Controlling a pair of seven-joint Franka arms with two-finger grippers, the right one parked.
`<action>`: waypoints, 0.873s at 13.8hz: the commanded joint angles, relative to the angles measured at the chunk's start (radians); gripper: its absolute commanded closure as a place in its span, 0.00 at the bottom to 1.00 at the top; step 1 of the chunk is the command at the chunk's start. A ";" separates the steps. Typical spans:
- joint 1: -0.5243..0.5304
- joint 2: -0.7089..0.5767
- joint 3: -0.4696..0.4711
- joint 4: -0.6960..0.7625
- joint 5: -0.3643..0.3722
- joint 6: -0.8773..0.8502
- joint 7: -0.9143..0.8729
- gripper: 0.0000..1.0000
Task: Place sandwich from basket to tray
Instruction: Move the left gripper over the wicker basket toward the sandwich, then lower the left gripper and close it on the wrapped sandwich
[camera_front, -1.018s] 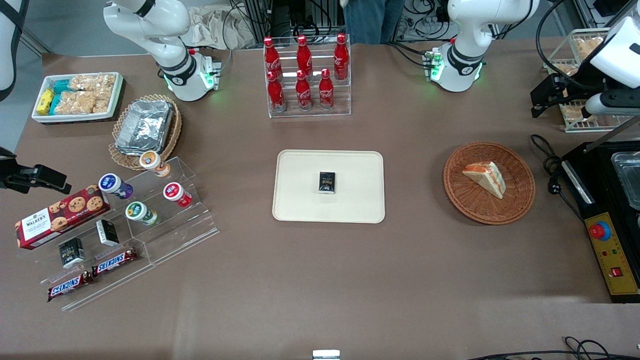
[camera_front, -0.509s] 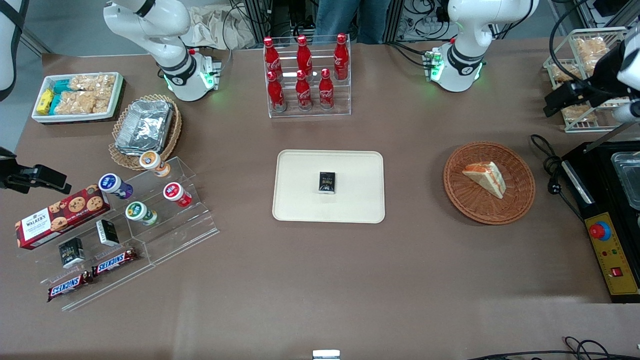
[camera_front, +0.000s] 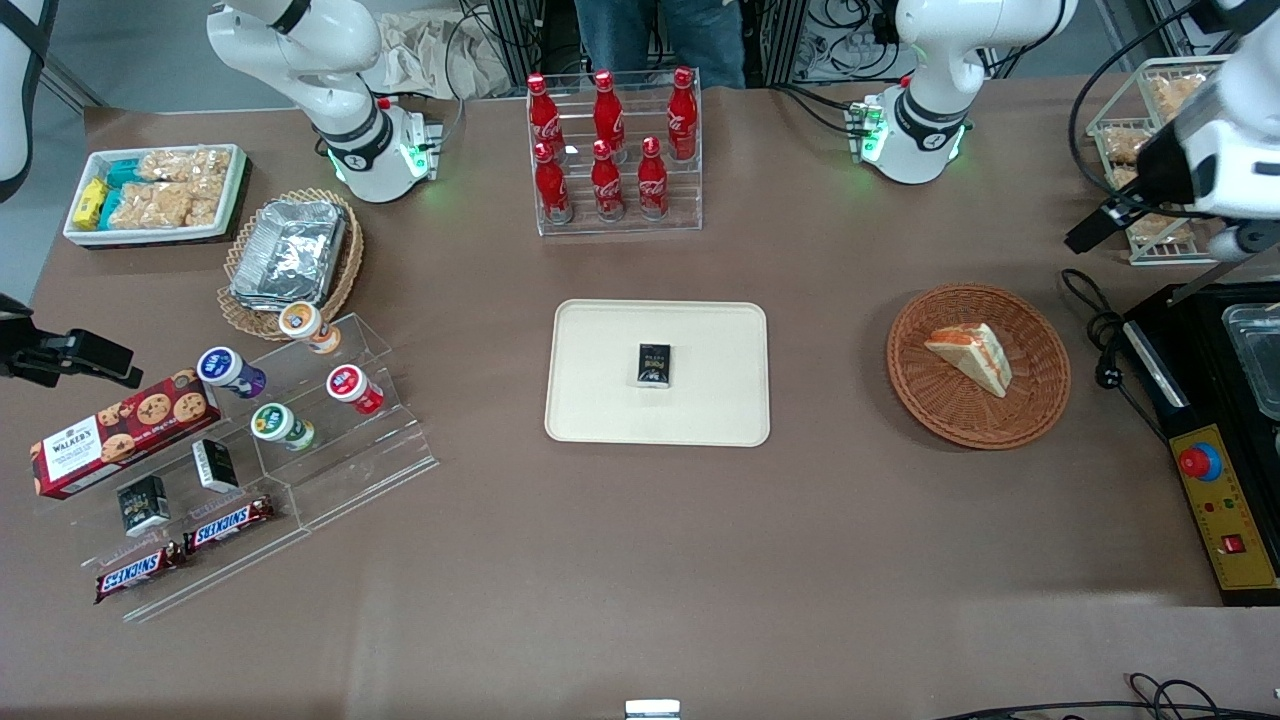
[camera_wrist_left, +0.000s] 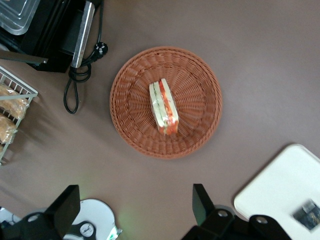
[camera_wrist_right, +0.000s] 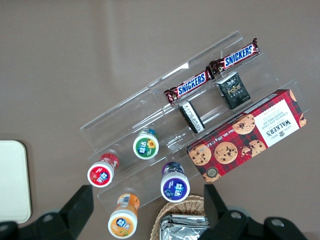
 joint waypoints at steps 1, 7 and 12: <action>-0.004 -0.029 -0.017 -0.212 0.029 0.196 -0.095 0.00; 0.002 0.181 -0.015 -0.312 0.079 0.471 -0.178 0.00; 0.006 0.303 -0.009 -0.363 0.078 0.593 -0.288 0.00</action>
